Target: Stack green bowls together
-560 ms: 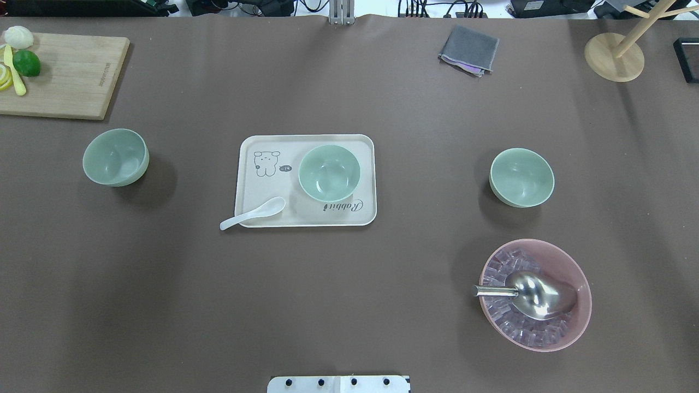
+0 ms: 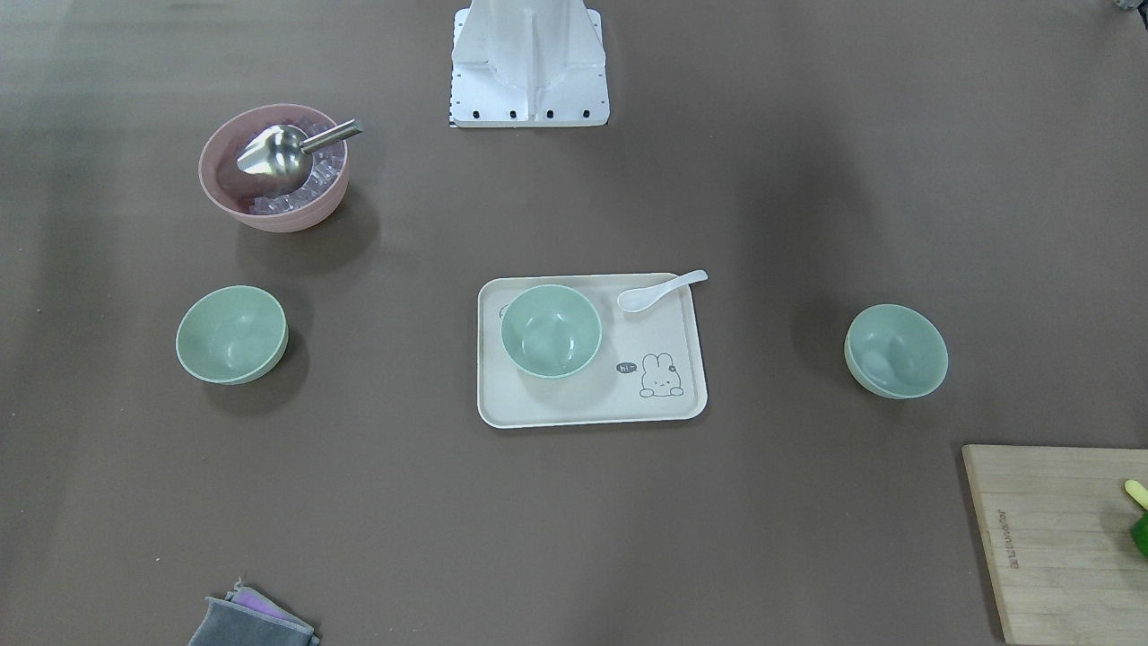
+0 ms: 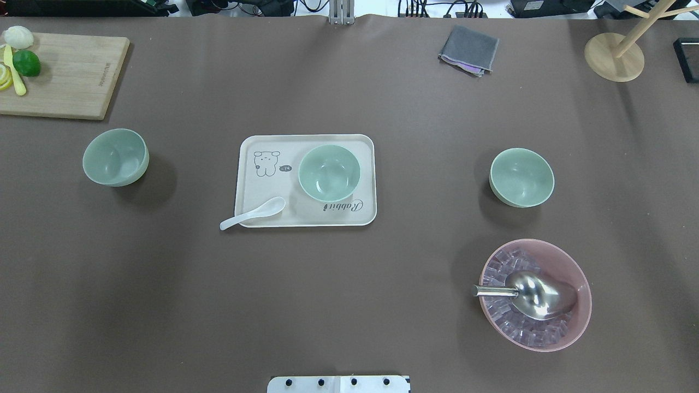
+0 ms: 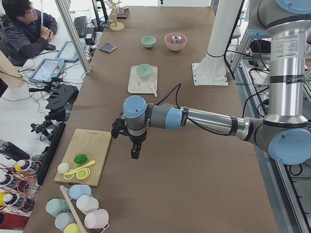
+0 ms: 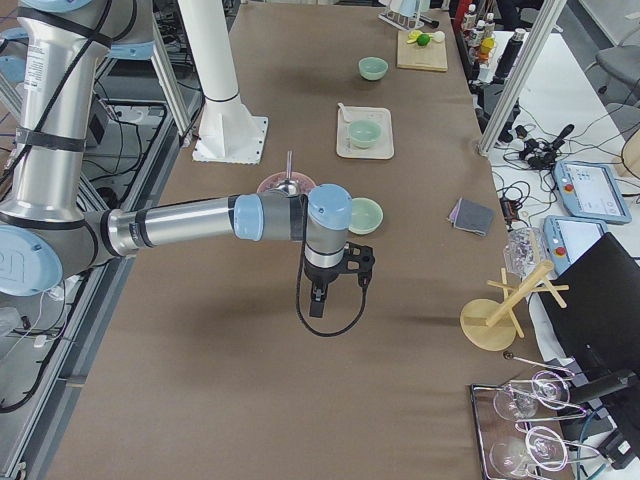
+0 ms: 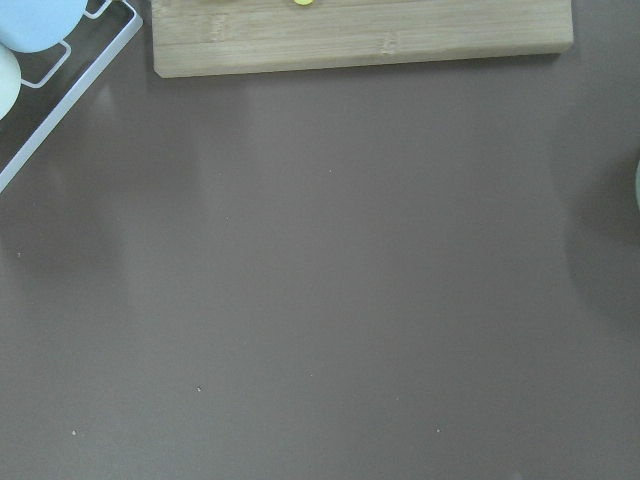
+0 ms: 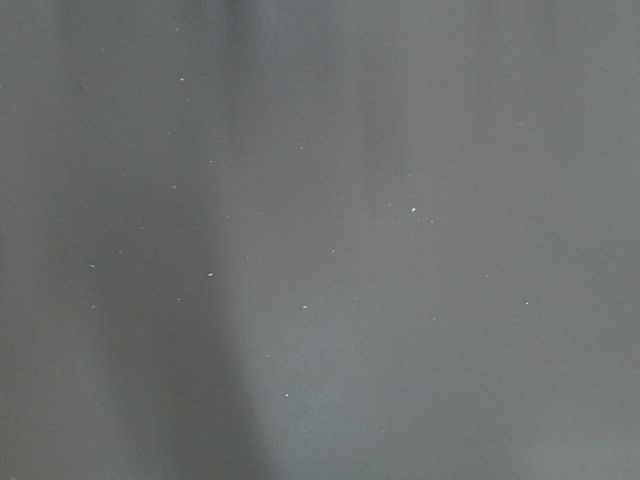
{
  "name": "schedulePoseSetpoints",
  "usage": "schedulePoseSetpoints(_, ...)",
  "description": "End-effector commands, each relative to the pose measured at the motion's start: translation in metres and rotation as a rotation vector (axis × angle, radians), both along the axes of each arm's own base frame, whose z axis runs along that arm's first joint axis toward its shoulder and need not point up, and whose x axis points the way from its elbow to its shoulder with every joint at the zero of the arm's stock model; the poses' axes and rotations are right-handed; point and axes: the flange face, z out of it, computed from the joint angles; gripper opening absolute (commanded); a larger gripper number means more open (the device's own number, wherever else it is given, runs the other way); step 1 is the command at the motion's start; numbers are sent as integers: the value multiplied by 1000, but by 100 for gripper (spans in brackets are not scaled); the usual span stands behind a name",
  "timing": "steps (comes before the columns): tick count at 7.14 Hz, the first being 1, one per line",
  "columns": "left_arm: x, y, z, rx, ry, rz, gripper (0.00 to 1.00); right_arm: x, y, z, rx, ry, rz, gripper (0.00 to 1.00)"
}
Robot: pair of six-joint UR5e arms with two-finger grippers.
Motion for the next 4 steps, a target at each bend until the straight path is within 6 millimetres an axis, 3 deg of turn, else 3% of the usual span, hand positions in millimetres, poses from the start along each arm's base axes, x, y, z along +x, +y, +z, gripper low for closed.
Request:
schedulePoseSetpoints(1, 0, -4, -8, 58, 1, 0, 98, -2, -19, -24, 57, -7, 0, 100)
schedulePoseSetpoints(3, 2, -11, -16, 186, 10, -4, 98, -4, -40, -53, 169, -17, 5, 100)
schedulePoseSetpoints(4, 3, -14, -17, 197, 18, -2, 98, -5, -46, -54, 221, -10, 6, 100)
